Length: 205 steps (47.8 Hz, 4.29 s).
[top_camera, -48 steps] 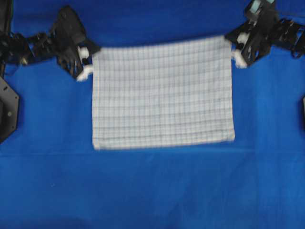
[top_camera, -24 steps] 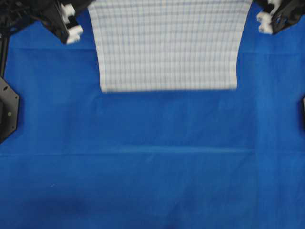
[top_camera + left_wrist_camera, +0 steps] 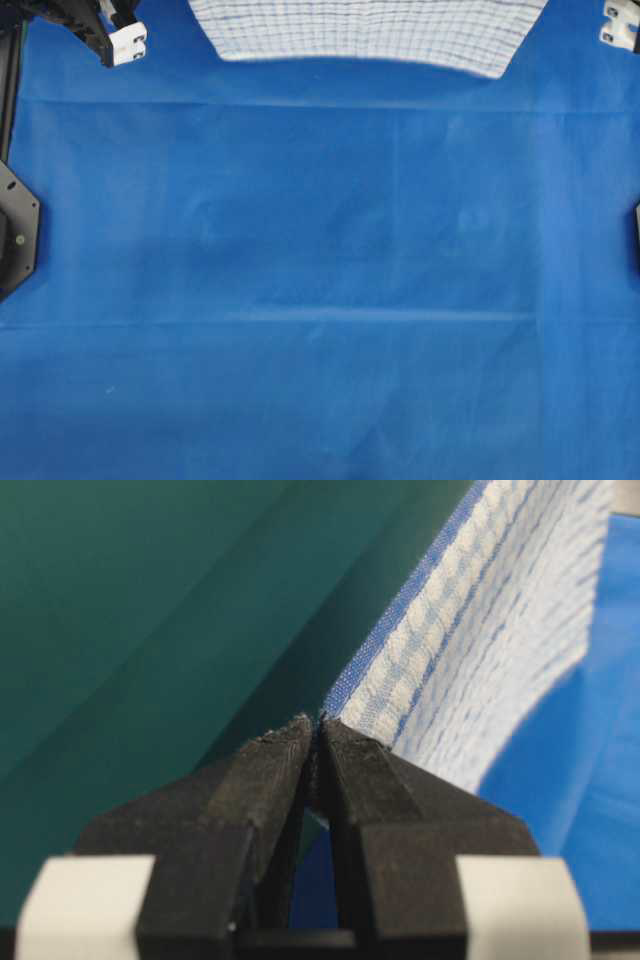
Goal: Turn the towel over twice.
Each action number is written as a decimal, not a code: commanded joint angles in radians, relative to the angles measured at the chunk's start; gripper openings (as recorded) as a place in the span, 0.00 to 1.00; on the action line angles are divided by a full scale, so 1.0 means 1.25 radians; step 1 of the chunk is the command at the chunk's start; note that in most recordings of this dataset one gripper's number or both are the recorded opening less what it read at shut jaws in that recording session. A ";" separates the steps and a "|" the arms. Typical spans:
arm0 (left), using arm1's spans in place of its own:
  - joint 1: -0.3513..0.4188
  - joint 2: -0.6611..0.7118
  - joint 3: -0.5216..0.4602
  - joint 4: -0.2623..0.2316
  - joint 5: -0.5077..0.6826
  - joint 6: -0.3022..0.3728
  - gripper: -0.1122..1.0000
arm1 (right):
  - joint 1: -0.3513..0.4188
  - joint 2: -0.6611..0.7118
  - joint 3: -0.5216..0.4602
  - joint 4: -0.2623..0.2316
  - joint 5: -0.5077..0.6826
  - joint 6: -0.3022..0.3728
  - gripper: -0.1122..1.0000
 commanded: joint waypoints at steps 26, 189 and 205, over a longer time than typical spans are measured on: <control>-0.139 -0.022 0.012 -0.002 0.253 -0.025 0.14 | 0.193 -0.009 0.050 0.038 0.110 0.075 0.15; -0.405 -0.390 0.382 -0.007 -0.048 -0.131 0.81 | 0.418 -0.086 0.263 -0.416 -0.185 0.443 0.66; -0.252 -0.112 0.306 -0.007 -0.139 -0.120 0.80 | 0.287 0.114 0.185 -0.415 -0.185 0.443 0.66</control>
